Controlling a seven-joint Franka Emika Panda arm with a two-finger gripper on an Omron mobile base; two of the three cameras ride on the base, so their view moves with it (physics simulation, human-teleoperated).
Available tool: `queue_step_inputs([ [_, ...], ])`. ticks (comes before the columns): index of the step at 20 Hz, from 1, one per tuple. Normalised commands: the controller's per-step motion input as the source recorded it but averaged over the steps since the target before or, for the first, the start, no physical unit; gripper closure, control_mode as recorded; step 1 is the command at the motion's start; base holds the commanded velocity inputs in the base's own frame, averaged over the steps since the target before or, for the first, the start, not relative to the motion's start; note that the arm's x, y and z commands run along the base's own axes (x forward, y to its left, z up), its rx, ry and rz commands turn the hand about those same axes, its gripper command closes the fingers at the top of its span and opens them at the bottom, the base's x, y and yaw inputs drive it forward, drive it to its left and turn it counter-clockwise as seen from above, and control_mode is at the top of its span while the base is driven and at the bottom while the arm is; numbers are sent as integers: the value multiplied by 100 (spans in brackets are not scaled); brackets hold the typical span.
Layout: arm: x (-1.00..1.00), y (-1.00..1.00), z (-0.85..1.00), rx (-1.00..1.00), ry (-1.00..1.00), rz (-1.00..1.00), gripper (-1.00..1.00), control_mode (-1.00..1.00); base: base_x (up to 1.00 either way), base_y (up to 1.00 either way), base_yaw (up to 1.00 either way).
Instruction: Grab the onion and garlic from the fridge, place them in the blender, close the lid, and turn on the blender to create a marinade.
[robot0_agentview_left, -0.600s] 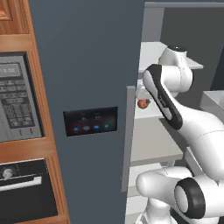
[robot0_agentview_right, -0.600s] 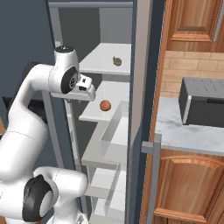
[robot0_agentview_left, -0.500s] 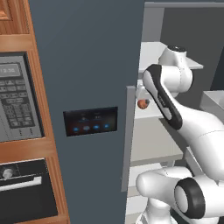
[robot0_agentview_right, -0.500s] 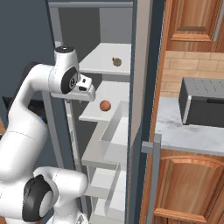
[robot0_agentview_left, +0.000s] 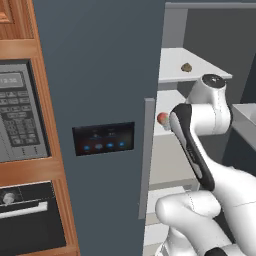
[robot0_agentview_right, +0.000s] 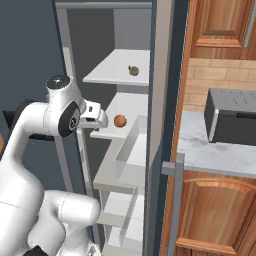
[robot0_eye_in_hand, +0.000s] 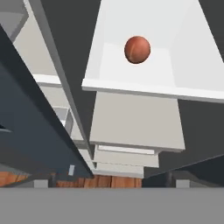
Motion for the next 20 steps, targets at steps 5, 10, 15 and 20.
queue_step_inputs([
  [5, -23, -36, -49, -9, 3, -7, -100, -100, 0, 0, 0],
  [10, -29, -88, 0, 0, 3, -7, -100, -100, 0, 0, 0],
  [15, -35, -56, 22, 0, 0, -8, -100, -100, 0, 0, 0],
  [20, -17, -80, 14, 0, 0, -5, -100, -100, 0, 0, 0],
])
